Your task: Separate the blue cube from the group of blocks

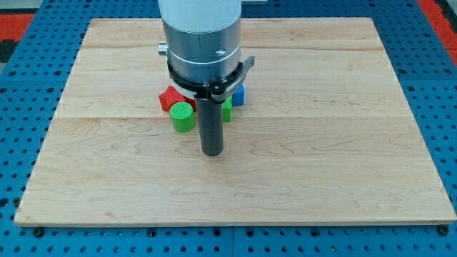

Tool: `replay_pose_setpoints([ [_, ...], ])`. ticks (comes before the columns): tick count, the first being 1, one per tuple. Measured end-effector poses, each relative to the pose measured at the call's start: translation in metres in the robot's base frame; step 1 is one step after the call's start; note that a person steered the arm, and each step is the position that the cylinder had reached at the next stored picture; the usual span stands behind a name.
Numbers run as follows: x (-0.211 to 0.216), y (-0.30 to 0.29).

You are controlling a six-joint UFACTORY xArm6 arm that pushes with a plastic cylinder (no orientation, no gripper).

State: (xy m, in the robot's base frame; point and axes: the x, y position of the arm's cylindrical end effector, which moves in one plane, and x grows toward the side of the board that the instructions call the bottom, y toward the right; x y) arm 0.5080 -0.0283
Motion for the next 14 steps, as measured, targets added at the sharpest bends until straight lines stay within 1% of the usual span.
replay_pose_setpoints([
  [1,0.0,0.002],
  [3,-0.006,0.03],
  [4,-0.034,0.055],
  [5,-0.09,0.065],
  [6,-0.105,0.074],
  [7,-0.079,0.088],
  [8,-0.101,0.056],
  [9,-0.1,0.014],
  [10,-0.096,-0.014],
  [11,-0.129,-0.006],
  [12,-0.15,0.041],
  [13,-0.192,0.054],
  [14,-0.203,0.065],
])
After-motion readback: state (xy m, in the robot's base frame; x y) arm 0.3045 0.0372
